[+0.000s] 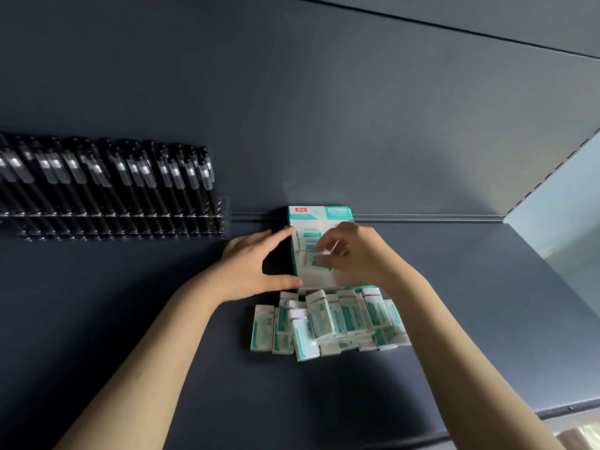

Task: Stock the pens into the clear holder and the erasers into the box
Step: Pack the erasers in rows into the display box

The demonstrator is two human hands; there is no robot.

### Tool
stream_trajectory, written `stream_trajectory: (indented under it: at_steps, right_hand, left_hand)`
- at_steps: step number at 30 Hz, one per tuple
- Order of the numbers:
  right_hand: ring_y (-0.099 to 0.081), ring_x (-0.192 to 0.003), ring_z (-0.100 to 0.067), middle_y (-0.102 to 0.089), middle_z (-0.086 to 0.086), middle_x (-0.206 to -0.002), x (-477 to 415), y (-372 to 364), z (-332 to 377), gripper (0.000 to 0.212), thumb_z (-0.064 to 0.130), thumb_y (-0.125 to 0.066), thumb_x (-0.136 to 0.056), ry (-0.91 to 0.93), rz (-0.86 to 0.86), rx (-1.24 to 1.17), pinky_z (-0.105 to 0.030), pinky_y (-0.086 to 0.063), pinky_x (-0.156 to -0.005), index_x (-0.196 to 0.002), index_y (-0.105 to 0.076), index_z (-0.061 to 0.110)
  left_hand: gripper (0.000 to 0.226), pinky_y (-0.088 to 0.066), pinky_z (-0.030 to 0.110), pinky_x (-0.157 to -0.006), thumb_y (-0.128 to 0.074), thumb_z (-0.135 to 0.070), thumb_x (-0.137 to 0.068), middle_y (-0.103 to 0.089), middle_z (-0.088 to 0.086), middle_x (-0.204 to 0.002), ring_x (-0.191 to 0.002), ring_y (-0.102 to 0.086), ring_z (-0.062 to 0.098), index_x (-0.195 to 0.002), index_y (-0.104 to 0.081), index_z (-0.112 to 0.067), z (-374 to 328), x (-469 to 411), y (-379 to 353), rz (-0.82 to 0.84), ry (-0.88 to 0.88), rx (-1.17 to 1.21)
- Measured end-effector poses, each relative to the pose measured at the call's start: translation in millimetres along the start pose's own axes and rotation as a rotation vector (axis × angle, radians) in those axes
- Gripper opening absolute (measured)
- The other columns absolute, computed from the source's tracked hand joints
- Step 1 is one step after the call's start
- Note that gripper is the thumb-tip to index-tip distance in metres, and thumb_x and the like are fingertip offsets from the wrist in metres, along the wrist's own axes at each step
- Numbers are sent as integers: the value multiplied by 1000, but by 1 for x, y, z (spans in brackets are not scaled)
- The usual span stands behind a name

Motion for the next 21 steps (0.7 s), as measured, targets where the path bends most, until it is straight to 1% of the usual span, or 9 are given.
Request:
stream_trajectory:
  at_steps: [2, 4, 7, 9, 11, 13, 15, 18, 21]
  right_hand:
    - [-65, -84, -12, -59, 9, -93, 3, -3, 1, 22, 21, -80, -79, 16, 46, -5, -26, -55, -83, -100, -73, 20]
    - [-66, -86, -14, -58, 7, -94, 5, -4, 4, 22, 14, -80, -78, 51, 68, -9, -28, -55, -85, -100, -75, 16]
    - [-65, -88, -19, -58, 3, -97, 3, -4, 9, 18, 7, -77, -81, 84, 59, -6, -33, -54, -88, -98, -76, 12]
    - [-64, -88, -22, -59, 1, -101, -1, -5, 12, 17, 8, -76, -82, 118, 36, 39, -36, -53, -87, -99, -76, 13]
    - [-62, -85, -21, -56, 3, -101, -4, -6, 11, 17, 13, -75, -83, 138, 19, 90, -35, -52, -86, -99, -76, 17]
    - [-61, -86, -19, -57, 3, -100, -4, -7, 9, 17, 13, -75, -83, 131, 14, 73, -35, -51, -87, -100, -76, 17]
    - [-63, -89, -20, -62, -1, -102, -3, -6, 8, 20, 11, -76, -82, 120, 14, 47, -37, -52, -88, -101, -76, 16]
    - [-62, -91, -14, -65, -1, -107, 7, 1, 14, 28, 19, -77, -83, 95, 4, 56, -31, -53, -88, -110, -73, 20]
    - [-60, -87, -5, -65, 10, -98, 35, 13, 22, 23, 31, -77, -81, 90, -29, -83, -21, -52, -83, -104, -72, 31]
  left_hand:
    - [105, -9, 34, -115, -50, -87, -56, -15, -4, -163, -148, -8, 21, -148, -7, -57, 2, -1, -1, 4, -8, -7]
    - [108, -9, 36, -116, -42, -90, -50, -16, -4, -162, -148, -8, 22, -147, -6, -59, 5, -3, -2, 1, -7, -3]
    - [106, -11, 40, -119, -44, -91, -51, -16, -6, -162, -149, -9, 23, -146, -6, -61, 10, -6, -4, -9, -7, 5]
    - [105, -13, 41, -119, -45, -91, -52, -19, -7, -162, -149, -11, 22, -145, -7, -61, 11, -8, -5, -19, -16, 3]
    - [105, -15, 43, -119, -47, -91, -52, -20, -8, -161, -148, -12, 22, -145, -8, -61, 14, -9, -5, -23, -12, 17]
    - [104, -17, 45, -119, -47, -91, -52, -21, -10, -160, -147, -14, 23, -145, -8, -62, 15, -10, -5, -24, -10, 27]
    - [105, -16, 43, -119, -47, -91, -52, -22, -10, -160, -147, -14, 23, -145, -9, -61, 14, -9, -4, -24, -16, 25]
    - [108, -13, 39, -117, -45, -90, -51, -20, -8, -161, -147, -12, 24, -147, -10, -58, 11, -6, -3, -19, -5, 28]
    - [108, -14, 39, -118, -44, -91, -50, -22, -7, -161, -147, -15, 24, -147, -10, -58, 11, -7, -3, -35, -10, 16]
Point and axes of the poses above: each hand's wrist, its own x-axis away from the middle knuckle, its own y-axis out of the back of the hand, z = x × y, the point moved 9 cm from there along -x, towards the middle knuckle
